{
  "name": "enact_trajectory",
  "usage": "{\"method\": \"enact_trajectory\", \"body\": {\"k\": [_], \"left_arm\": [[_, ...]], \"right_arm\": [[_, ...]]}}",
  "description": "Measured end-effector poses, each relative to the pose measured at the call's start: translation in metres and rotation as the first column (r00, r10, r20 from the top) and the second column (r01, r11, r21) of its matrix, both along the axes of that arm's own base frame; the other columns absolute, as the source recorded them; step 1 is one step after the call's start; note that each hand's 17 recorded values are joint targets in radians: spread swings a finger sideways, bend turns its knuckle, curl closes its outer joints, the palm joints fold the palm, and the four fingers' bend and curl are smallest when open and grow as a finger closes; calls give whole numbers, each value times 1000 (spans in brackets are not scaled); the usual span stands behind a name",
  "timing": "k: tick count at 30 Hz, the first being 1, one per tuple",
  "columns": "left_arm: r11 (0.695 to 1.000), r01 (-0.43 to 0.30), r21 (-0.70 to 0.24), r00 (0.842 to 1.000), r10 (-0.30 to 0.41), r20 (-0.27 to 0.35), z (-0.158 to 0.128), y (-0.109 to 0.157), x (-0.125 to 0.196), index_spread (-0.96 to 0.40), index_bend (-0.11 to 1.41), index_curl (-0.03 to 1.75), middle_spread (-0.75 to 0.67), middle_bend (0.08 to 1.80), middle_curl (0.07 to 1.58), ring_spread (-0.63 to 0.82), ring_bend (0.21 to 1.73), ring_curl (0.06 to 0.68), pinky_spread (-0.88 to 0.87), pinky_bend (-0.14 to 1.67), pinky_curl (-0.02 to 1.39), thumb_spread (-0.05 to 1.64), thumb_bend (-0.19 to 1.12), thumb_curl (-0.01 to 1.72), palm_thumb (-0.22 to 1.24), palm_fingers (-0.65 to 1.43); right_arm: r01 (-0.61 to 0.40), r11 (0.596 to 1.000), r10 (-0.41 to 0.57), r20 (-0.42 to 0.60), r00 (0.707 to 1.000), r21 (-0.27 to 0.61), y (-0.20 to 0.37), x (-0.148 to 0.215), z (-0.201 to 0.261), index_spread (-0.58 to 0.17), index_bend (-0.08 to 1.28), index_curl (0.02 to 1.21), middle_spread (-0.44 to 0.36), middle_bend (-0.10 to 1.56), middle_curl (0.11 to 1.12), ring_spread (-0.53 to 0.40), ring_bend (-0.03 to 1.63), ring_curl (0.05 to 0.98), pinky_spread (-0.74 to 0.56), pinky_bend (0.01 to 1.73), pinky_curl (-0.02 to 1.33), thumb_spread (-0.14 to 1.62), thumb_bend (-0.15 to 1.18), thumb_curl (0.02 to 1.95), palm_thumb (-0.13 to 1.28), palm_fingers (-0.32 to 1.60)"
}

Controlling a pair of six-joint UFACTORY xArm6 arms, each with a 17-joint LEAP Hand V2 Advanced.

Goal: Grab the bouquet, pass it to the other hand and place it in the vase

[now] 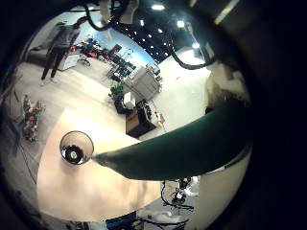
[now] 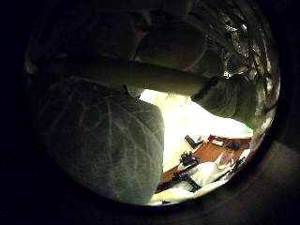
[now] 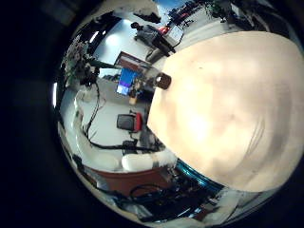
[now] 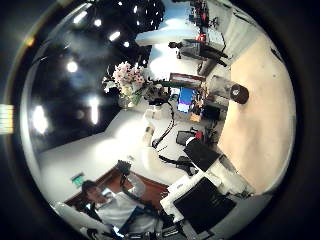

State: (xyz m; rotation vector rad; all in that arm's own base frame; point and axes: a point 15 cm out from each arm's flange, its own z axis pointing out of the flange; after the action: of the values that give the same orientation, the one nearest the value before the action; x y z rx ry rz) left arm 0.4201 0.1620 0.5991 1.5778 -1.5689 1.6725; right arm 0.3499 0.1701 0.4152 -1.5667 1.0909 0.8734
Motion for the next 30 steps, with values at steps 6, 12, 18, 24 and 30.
{"method": "enact_trajectory", "body": {"k": [6,12,18,24,30], "left_arm": [[1000,-13,-18,1000,13,-12,-18,13,13,-760,596,1250,-534,1121,1006,-411,1483,542,-453,1459,621,1073,-8,785,948,1108],[999,-10,-38,1000,8,-30,-34,18,25,-766,588,1262,-536,1118,1009,-411,1482,542,-456,1449,631,1074,-8,791,947,1108],[999,6,-47,999,-8,-46,-50,16,37,-771,581,1271,-537,1115,1011,-411,1481,541,-459,1443,641,1073,-11,789,939,1111],[999,2,-40,999,-4,-49,-55,14,45,-777,571,1283,-538,1114,1013,-411,1481,541,-461,1438,650,1072,-9,785,936,1111],[999,-33,-1,999,33,-37,-61,17,58,-781,564,1291,-539,1112,1015,-411,1480,541,-463,1432,658,1071,-9,783,934,1112]], "right_arm": [[12,1000,-12,1,1000,-5,-1,3,-1,-378,165,298,35,218,333,187,534,221,445,613,340,965,-26,484,738,106],[14,1000,-14,3,1000,-8,-1,3,-1,-380,165,294,35,206,335,189,518,220,445,601,325,965,-26,481,738,120],[15,1000,-15,4,1000,-8,-2,3,0,-379,164,291,27,198,338,190,504,218,446,590,313,965,-26,479,739,135],[17,1000,-17,10,1000,-8,-3,3,1,-380,164,290,26,195,337,186,497,219,445,584,303,965,-26,478,739,146],[20,1000,-20,10,1000,-8,-4,3,1,-380,170,291,26,191,334,181,491,218,445,577,294,967,-27,477,740,158]]}}
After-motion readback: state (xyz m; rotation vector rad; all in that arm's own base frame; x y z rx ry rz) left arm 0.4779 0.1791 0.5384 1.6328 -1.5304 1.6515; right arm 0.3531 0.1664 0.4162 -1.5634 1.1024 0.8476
